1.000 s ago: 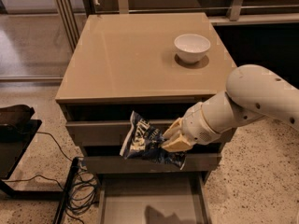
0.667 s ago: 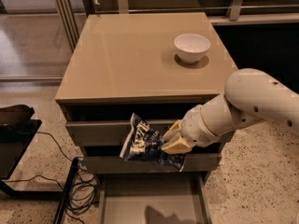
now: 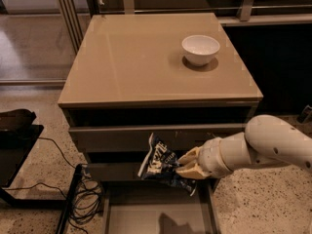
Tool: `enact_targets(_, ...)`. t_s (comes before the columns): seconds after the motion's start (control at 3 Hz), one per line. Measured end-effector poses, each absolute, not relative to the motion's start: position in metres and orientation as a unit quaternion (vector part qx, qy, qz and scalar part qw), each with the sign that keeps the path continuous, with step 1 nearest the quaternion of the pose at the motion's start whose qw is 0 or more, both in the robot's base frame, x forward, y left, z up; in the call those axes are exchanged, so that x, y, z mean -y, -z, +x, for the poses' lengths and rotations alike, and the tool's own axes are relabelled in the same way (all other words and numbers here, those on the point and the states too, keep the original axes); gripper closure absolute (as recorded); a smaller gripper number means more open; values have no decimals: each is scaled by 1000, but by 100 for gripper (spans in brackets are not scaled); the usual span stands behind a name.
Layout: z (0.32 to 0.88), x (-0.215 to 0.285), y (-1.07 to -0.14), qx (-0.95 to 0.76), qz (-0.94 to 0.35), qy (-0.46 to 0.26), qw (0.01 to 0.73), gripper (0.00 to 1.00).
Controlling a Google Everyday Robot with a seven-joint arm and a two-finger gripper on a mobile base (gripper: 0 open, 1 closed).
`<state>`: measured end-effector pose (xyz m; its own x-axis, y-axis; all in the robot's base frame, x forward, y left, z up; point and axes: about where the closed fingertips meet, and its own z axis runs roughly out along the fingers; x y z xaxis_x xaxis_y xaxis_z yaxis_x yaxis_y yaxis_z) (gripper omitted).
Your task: Place blue chip bag into bottom drawer
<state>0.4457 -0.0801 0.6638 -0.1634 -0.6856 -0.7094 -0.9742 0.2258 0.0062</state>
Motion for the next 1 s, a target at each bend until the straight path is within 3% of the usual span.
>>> enact_targets(0.67,447,99,-573,-731,-543,-222,348,100)
enact_targets(1.0,450,108,-522,-749,-522,-237,332,100)
